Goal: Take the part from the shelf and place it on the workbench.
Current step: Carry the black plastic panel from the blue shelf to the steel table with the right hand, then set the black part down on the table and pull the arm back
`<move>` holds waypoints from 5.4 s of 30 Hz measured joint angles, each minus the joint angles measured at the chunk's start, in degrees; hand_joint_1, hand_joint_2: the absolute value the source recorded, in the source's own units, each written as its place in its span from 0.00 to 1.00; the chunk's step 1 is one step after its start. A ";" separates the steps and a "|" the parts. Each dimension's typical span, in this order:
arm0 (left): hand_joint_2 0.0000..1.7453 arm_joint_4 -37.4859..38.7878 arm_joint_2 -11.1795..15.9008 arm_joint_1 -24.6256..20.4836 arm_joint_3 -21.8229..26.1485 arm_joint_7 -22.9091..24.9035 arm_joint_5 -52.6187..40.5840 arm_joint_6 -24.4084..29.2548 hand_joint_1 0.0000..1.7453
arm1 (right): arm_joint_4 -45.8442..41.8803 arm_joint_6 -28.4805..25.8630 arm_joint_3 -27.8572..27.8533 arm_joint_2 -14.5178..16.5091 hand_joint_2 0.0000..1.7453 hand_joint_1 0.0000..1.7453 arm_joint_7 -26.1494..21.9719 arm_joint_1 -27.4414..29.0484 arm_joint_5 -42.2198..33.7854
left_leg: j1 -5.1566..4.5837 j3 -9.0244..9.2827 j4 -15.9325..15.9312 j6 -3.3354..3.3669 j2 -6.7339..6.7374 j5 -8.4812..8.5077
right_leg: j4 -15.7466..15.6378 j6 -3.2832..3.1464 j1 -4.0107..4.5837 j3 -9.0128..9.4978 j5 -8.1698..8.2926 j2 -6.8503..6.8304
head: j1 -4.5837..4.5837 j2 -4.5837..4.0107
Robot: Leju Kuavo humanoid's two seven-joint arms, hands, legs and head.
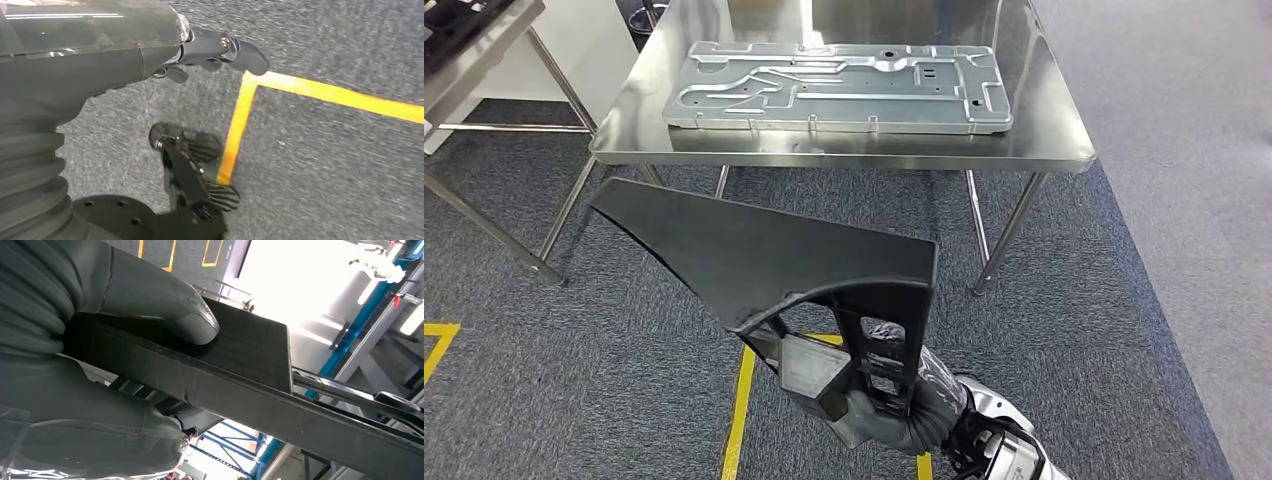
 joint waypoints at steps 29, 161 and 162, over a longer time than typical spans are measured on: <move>1.00 0.10 -0.34 0.14 -0.01 -0.13 1.88 0.05 0.00 | -0.46 1.71 -0.06 -0.45 1.00 0.98 -0.95 -0.42 -0.30 | -0.16 5.08 -7.88 -0.02 -0.10 1.05 | 0.60 0.08 0.07 0.25 -0.16 0.31 | -0.19 0.00; 0.00 0.34 0.02 -3.16 -14.05 -7.47 9.27 -7.43 0.00 | 52.71 -28.62 -1.49 10.61 0.00 0.00 -0.28 -30.65 31.05 | 0.18 -2.48 -9.49 -0.63 0.29 8.36 | 0.96 0.57 -0.30 0.73 -1.10 0.26 | -0.51 0.00; 0.00 0.34 0.02 -2.99 -14.05 -7.83 9.68 -7.61 0.00 | 48.58 -29.12 -3.33 9.37 0.00 0.00 -0.97 -28.84 28.74 | 0.03 -1.94 -10.71 -0.34 0.19 8.39 | 0.97 0.88 -0.24 0.66 -1.13 0.21 | -0.50 0.00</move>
